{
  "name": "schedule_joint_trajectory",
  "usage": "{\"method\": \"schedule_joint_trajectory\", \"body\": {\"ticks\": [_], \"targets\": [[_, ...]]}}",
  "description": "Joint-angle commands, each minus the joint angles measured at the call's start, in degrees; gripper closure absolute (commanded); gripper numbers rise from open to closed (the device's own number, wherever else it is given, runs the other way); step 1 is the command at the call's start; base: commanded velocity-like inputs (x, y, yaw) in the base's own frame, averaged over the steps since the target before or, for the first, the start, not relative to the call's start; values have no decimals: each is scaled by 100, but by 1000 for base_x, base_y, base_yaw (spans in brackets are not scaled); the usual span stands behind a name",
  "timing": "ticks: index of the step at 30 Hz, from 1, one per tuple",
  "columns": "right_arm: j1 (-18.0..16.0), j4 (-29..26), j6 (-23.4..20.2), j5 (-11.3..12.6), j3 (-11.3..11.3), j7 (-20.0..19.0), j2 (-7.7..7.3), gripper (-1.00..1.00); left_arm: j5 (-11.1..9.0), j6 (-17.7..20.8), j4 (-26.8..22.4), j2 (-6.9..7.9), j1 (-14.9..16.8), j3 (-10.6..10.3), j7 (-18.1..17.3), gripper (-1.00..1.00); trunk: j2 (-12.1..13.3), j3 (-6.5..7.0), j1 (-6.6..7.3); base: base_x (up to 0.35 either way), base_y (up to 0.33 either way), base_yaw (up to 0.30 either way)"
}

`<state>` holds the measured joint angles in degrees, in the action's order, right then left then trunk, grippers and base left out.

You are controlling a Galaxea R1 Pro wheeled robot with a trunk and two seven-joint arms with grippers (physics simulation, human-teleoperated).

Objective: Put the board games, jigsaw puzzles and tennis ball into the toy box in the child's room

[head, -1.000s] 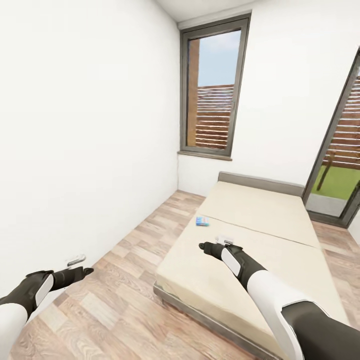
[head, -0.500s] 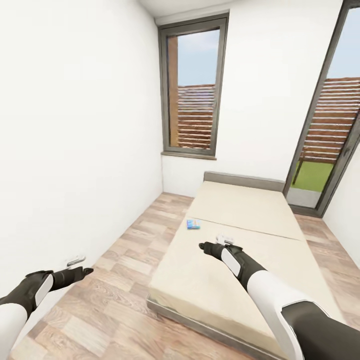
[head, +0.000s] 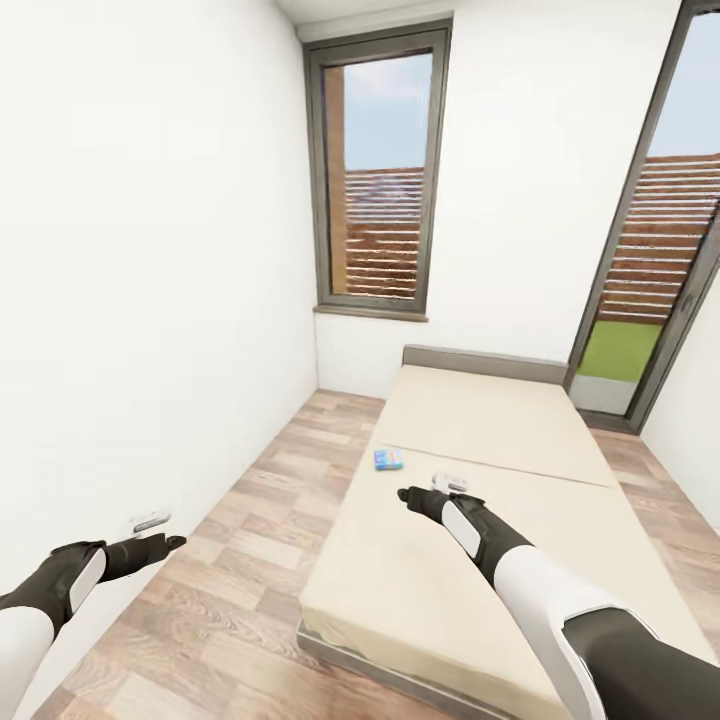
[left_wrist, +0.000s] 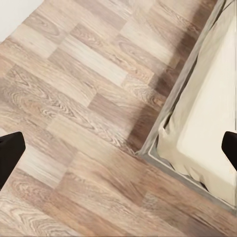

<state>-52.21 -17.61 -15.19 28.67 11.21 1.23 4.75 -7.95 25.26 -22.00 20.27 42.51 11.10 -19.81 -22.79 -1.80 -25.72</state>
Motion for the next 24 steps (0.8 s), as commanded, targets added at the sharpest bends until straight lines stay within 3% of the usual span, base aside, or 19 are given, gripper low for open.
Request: {"method": "schedule_joint_trajectory", "body": {"ticks": [1, 19, 24], "targets": [[-7, -5, -20, 25, 30, 12, -2, -100, -40, 53, -6, 0, 3, 29, -11, -100, -13, -14, -6, 189, 52, -242], [-3, -5, -19, 25, 22, 9, -1, -100, -40, 58, -10, 12, 3, 33, -14, -100, -13, -14, -6, 37, 12, -272], [-3, -5, -14, 25, 27, 9, 7, -100, -37, 64, -8, 12, 3, 39, -14, -100, -13, -14, -6, 12, 135, -244]]}}
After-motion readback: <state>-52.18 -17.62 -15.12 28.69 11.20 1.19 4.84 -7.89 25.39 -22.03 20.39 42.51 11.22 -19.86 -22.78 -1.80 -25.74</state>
